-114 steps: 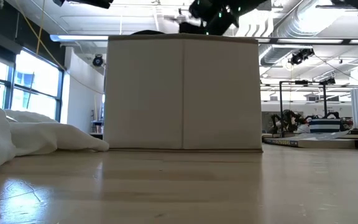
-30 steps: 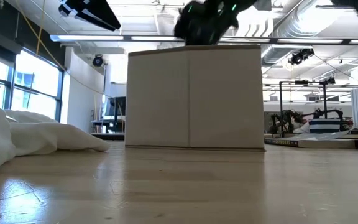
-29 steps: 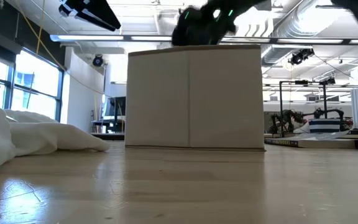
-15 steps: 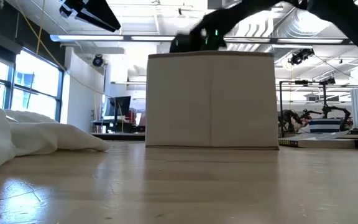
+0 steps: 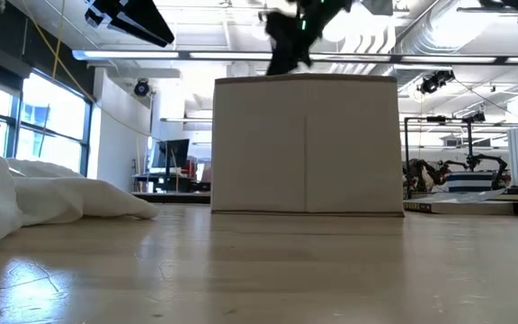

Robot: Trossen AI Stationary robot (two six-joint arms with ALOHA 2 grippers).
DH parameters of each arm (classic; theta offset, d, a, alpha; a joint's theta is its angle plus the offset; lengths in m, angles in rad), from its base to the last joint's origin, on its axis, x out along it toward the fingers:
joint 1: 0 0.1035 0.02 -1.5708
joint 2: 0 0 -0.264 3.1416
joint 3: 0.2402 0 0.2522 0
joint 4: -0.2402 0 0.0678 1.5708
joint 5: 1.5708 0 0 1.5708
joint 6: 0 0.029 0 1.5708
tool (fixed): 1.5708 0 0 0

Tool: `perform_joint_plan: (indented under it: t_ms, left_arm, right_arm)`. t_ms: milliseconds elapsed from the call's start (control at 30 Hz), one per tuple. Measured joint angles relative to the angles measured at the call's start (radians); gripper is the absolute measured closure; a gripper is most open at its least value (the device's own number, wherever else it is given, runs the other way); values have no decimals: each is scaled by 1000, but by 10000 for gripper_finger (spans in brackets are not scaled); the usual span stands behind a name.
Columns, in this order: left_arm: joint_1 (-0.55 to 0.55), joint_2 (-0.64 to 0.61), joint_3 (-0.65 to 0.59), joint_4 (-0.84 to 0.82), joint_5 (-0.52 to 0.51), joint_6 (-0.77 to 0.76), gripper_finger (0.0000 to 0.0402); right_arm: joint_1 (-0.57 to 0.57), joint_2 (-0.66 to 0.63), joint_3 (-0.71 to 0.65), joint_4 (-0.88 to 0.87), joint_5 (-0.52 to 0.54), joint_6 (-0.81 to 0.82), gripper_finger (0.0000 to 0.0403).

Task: Sort clothes
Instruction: Adjust the dark blue pants in the laundry organizer

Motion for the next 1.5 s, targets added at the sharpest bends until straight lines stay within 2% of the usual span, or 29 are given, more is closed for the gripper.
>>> perform_joint_plan:
  t_ms: [67,233,367,533,733,833,1000,1100,1200,1267,1400,1500]
  left_arm:
    - [-2,0,0,-1,2,0,296]
    - [-3,0,0,-2,14,0,296]
    - [-3,0,0,-3,17,0,296]
    - [-2,0,0,-3,16,6,296]
    - [-1,0,0,-17,8,2,296]
    - [-1,0,0,-42,9,-25,296]
    - [-1,0,0,-81,26,-82,296]
    - [-1,0,0,-93,26,-103,296]
    - [-1,0,0,-95,26,-104,296]
    - [-1,0,0,-95,26,-104,296]
    - [-1,0,0,-97,26,-104,296]
    - [-1,0,0,-97,26,-104,296]
  right_arm:
    - [-34,23,-64,39,-20,56,361]
    - [-94,96,-258,66,-209,104,378]
    - [-116,148,-362,116,-234,88,391]
    - [-124,149,-332,72,-252,72,395]
    - [-79,53,-156,-85,-243,10,396]
    - [-43,-29,-96,-177,-201,-16,396]
    - [17,-130,-94,-338,-104,-8,396]
    - [36,-167,-116,-371,11,54,396]
    - [17,-174,-201,-348,227,174,396]
    - [-12,-180,-269,-344,304,239,396]
    - [-79,-179,-466,-238,311,271,396]
    - [-120,-183,-601,-118,267,274,397]
